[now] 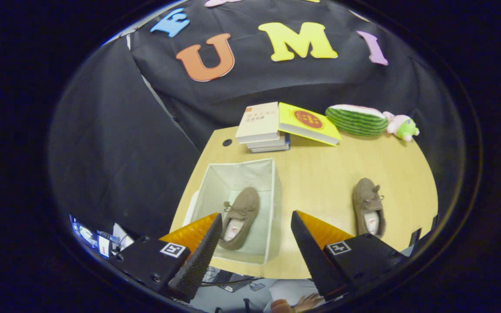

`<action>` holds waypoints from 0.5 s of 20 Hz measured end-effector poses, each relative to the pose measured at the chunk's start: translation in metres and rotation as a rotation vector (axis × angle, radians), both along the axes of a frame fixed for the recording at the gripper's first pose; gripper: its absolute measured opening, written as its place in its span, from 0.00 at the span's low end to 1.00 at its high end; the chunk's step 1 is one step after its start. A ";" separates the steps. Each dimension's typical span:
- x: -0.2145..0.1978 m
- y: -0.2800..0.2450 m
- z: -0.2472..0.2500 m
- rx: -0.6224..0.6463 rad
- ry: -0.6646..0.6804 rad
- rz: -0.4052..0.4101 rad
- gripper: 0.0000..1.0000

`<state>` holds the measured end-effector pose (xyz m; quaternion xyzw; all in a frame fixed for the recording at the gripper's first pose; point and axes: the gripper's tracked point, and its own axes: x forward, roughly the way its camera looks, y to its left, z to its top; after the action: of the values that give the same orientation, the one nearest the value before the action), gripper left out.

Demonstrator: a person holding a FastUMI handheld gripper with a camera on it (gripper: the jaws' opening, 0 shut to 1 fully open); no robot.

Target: Open the storage box then place both shoes into the box .Put the left shoe in first, then the right shoe, with the right side of both shoes facing outward in a uniform manner.

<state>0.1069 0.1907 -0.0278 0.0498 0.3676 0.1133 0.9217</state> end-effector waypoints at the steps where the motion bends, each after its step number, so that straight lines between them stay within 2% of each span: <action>1: 0.000 -0.016 0.005 -0.003 -0.002 -0.020 1.00; 4: 0.003 -0.059 0.014 0.033 0.024 -0.076 1.00; 7: 0.019 -0.125 0.015 -0.039 0.014 -0.141 1.00; 10: 0.029 -0.167 0.004 -0.061 0.021 -0.188 1.00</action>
<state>0.1363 0.0236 -0.0238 0.0570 0.3741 0.0143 0.9255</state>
